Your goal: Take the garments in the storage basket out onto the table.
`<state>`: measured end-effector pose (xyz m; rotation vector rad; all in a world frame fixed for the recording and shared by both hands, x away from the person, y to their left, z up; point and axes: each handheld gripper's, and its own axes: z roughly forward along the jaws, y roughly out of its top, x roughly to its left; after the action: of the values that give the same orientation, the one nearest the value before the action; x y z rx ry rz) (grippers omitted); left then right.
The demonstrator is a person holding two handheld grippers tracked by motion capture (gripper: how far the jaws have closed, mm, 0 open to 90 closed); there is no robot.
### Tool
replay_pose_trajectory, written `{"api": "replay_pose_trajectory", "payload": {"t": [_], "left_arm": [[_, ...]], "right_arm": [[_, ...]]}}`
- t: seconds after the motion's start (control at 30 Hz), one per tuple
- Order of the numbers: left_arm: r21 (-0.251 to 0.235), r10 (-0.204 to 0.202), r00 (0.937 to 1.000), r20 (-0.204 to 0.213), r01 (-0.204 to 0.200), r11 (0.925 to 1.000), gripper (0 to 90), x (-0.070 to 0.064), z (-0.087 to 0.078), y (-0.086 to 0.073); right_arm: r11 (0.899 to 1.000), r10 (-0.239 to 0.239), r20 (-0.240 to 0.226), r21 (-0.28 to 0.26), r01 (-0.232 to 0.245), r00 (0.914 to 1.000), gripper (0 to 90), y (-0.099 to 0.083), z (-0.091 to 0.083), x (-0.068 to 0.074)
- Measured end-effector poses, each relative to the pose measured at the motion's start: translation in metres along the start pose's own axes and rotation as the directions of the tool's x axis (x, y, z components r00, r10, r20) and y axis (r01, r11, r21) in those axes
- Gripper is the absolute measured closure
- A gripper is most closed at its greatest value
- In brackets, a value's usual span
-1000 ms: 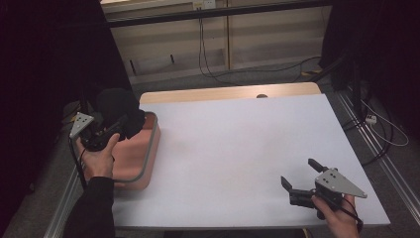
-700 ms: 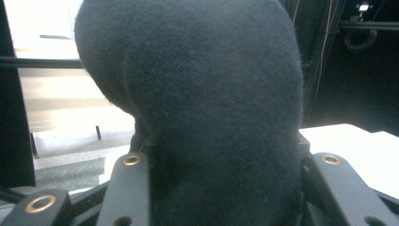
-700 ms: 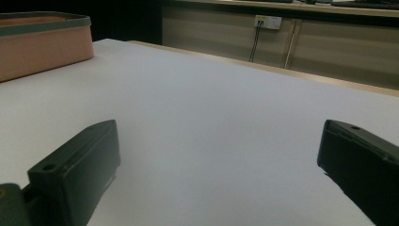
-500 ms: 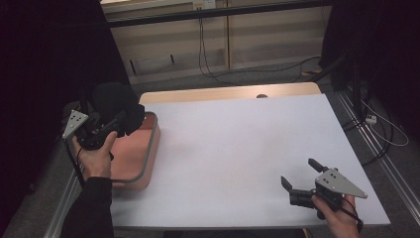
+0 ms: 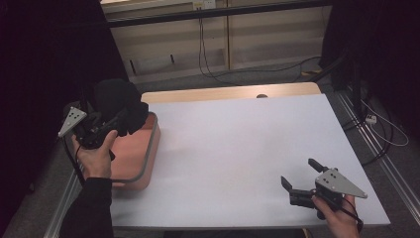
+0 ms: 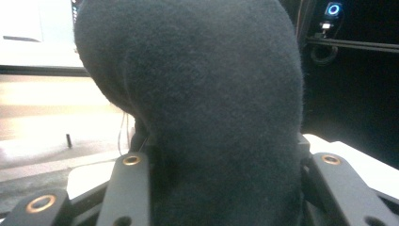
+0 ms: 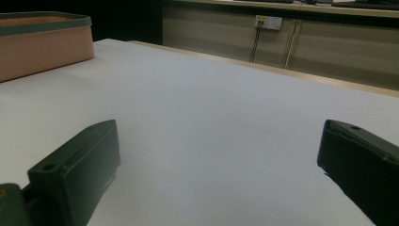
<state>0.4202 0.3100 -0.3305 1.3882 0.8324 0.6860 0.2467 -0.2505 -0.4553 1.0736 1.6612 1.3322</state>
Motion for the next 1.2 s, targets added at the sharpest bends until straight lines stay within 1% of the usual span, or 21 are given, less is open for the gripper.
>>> {"api": "replay_pose_trajectory", "payload": {"t": [0.03, 0.13, 0.2, 0.23, 0.27, 0.37, 0.47, 0.6, 0.67, 0.73, 0.77, 0.87, 0.93, 0.97, 1.03, 1.1, 1.2], "left_arm": [[-0.001, -0.010, 0.9999, 0.003, 0.010, 1.0000, 52.7, -0.001, 0.000, 0.001], [0.004, -0.015, 0.9997, 0.017, 0.015, 0.9999, 52.7, -0.006, -0.001, 0.004], [0.009, -0.014, 0.9996, 0.025, 0.014, 0.9999, 52.7, -0.009, -0.001, 0.006], [0.012, -0.014, 0.9993, 0.036, 0.014, 0.9998, 52.7, -0.013, -0.002, 0.009], [0.012, -0.014, 0.9993, 0.036, 0.014, 0.9998, 52.7, -0.013, -0.002, 0.009], [0.015, -0.004, 0.9989, 0.047, 0.004, 0.9999, 52.7, -0.019, -0.002, 0.012], [0.013, -0.006, 0.9986, 0.053, 0.005, 0.9999, 52.7, -0.023, -0.003, 0.015], [0.017, -0.011, 0.9981, 0.061, 0.010, 0.9998, 52.7, -0.028, -0.003, 0.016], [0.027, -0.004, 0.9978, 0.066, 0.002, 0.9996, 52.7, -0.031, -0.003, 0.016], [0.037, -0.011, 0.9969, 0.078, 0.008, 0.9993, 52.7, -0.036, -0.001, 0.016], [0.037, -0.011, 0.9969, 0.078, 0.008, 0.9993, 52.7, -0.036, -0.001, 0.016], [0.047, 0.000, 0.9961, 0.088, -0.004, 0.9989, 52.6, -0.041, 0.000, 0.016], [0.049, -0.003, 0.9954, 0.096, -0.002, 0.9988, 52.6, -0.045, 0.001, 0.017], [0.054, 0.006, 0.9949, 0.100, -0.011, 0.9985, 52.6, -0.047, 0.002, 0.017], [0.058, 0.008, 0.9941, 0.108, -0.015, 0.9982, 52.7, -0.053, 0.004, 0.017], [0.070, 0.025, 0.9924, 0.120, -0.034, 0.9970, 52.6, -0.058, 0.007, 0.017], [0.086, 0.028, 0.9906, 0.134, -0.040, 0.9955, 52.6, -0.066, 0.011, 0.015]], "right_arm": [[1.000, 0.000, 0.000, 0.000, 0.000, 1.0000, 0.0, 0.000, 0.000, 0.000], [1.000, -0.002, -0.002, -0.002, 0.002, 1.0000, 0.0, 0.000, 0.000, 0.000], [1.000, 0.000, -0.001, -0.002, 0.000, 1.0000, 0.0, 0.000, 0.000, 0.000], [1.000, -0.001, -0.002, -0.003, 0.001, 1.0000, 0.0, 0.000, 0.000, 0.000], [1.000, -0.001, -0.002, -0.003, 0.001, 1.0000, 0.0, 0.000, 0.000, 0.000], [1.000, -0.002, -0.005, -0.001, 0.002, 1.0000, 0.0, 0.000, 0.000, 0.000], [1.000, -0.001, -0.007, -0.002, 0.001, 1.0000, 0.0, 0.000, 0.001, 0.001], [1.000, -0.002, -0.011, -0.002, 0.002, 0.9999, 0.0, 0.001, 0.002, 0.001], [1.000, -0.003, -0.011, -0.001, 0.003, 0.9999, 0.0, 0.001, 0.002, 0.001], [1.000, -0.005, -0.014, -0.004, 0.005, 0.9999, 0.0, 0.001, 0.002, 0.001], [1.000, -0.005, -0.014, -0.004, 0.005, 0.9999, 0.0, 0.001, 0.002, 0.001], [1.000, -0.005, -0.015, -0.004, 0.005, 0.9999, 0.0, 0.001, 0.003, 0.001], [1.000, -0.005, -0.016, -0.003, 0.005, 0.9999, 0.0, 0.001, 0.003, 0.001], [1.000, -0.005, -0.018, -0.004, 0.005, 0.9998, 0.0, 0.001, 0.003, 0.001], [1.000, -0.005, -0.019, -0.004, 0.004, 0.9998, 0.0, 0.001, 0.004, 0.001], [1.000, -0.006, -0.020, -0.004, 0.006, 0.9998, 0.0, 0.001, 0.004, 0.001], [1.000, -0.009, -0.024, -0.005, 0.009, 0.9997, 0.0, 0.001, 0.004, 0.002]]}}
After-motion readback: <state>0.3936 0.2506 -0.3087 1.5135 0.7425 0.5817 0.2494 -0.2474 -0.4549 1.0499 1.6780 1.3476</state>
